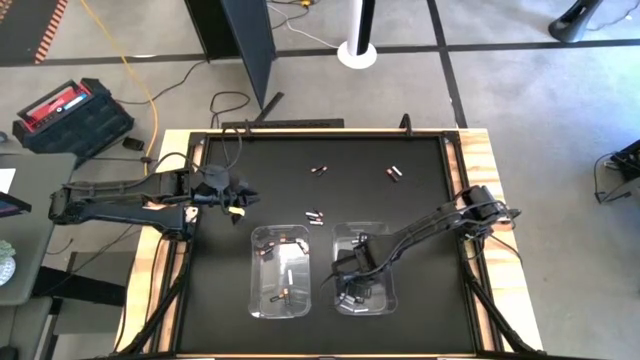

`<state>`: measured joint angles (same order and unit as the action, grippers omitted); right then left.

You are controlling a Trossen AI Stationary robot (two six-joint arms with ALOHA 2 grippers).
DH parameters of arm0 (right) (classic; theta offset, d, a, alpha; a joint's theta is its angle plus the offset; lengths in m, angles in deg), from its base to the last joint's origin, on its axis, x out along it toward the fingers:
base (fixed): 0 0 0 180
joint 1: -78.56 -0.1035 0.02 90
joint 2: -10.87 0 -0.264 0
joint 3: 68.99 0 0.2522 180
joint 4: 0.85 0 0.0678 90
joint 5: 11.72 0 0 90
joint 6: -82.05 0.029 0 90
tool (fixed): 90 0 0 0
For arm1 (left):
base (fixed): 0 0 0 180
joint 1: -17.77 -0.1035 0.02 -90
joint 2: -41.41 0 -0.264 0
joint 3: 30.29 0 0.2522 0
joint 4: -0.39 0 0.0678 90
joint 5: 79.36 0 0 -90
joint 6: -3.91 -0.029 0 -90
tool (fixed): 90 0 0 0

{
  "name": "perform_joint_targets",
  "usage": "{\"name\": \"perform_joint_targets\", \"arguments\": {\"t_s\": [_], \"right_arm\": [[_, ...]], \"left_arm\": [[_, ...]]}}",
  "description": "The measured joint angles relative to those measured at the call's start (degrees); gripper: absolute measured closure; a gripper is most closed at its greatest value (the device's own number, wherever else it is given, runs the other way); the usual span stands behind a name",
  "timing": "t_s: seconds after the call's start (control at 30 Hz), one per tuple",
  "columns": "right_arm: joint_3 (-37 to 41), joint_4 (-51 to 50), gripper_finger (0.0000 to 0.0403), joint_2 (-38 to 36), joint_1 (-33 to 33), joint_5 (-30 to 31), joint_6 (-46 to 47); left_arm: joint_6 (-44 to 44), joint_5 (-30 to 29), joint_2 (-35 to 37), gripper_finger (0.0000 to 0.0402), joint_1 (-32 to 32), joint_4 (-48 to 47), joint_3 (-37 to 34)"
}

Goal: Sort batteries
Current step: Put the white battery into the right transparent bin

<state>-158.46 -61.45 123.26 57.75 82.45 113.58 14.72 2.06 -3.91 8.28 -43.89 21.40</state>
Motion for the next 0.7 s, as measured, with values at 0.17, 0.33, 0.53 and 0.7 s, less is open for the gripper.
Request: {"name": "perform_joint_targets", "arguments": {"t_s": [0.17,0.33,0.53,0.7], "right_arm": [[-3.99,-8.21,0.0276,0.04,0.28,-0.20,-0.54],[-8.85,-14.63,0.0249,0.04,0.40,-0.08,-2.85],[-13.75,-27.30,0.0234,-1.02,1.47,0.63,-2.58],[-13.85,-29.59,0.0245,-7.06,3.24,4.74,-0.27]], "left_arm": [[0.00,0.00,0.00,0.0310,0.00,0.00,0.00],[0.00,0.00,0.00,0.0310,0.00,0.00,0.00],[-0.08,0.00,0.00,0.0310,0.00,0.00,0.02],[-1.09,-0.02,-0.02,0.0310,0.00,0.00,0.02]]}}
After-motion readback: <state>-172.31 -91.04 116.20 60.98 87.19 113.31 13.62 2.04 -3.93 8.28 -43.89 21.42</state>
